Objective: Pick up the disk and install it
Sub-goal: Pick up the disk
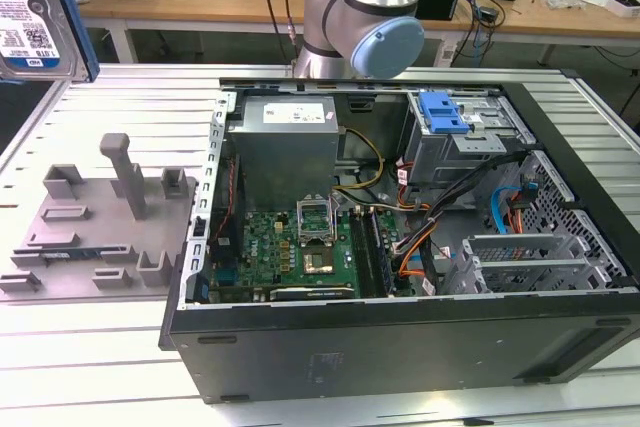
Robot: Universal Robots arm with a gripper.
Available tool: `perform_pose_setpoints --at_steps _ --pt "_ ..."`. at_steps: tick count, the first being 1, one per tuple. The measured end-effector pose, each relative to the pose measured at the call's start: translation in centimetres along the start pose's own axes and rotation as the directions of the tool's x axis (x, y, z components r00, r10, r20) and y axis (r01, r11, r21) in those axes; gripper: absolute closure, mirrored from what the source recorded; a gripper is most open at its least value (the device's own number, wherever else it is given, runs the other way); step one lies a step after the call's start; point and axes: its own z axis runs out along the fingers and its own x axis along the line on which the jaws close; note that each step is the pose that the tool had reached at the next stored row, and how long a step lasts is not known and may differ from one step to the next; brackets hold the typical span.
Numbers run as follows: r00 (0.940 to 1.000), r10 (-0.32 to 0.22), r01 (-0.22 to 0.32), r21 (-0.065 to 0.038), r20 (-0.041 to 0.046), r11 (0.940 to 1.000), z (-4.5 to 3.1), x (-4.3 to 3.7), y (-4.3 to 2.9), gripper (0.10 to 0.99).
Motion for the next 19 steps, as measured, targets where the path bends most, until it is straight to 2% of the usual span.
perform_pose_setpoints --at_steps 3,7,10,19 --pt "1.0 0.0 0.0 -0.004 -0.0001 1.0 0.03 0.68 -2.24 0.722" --pt "1.0 0.0 0.0 -0.009 -0.0001 1.0 0.06 1.28 -3.98 0.722" --pt "1.0 -0.001 0.001 -0.012 -0.0002 0.9999 0.08 1.88 -5.56 0.722" --pt "1.0 -0.006 0.006 -0.017 -0.0003 0.9998 0.12 2.96 -8.22 0.722"
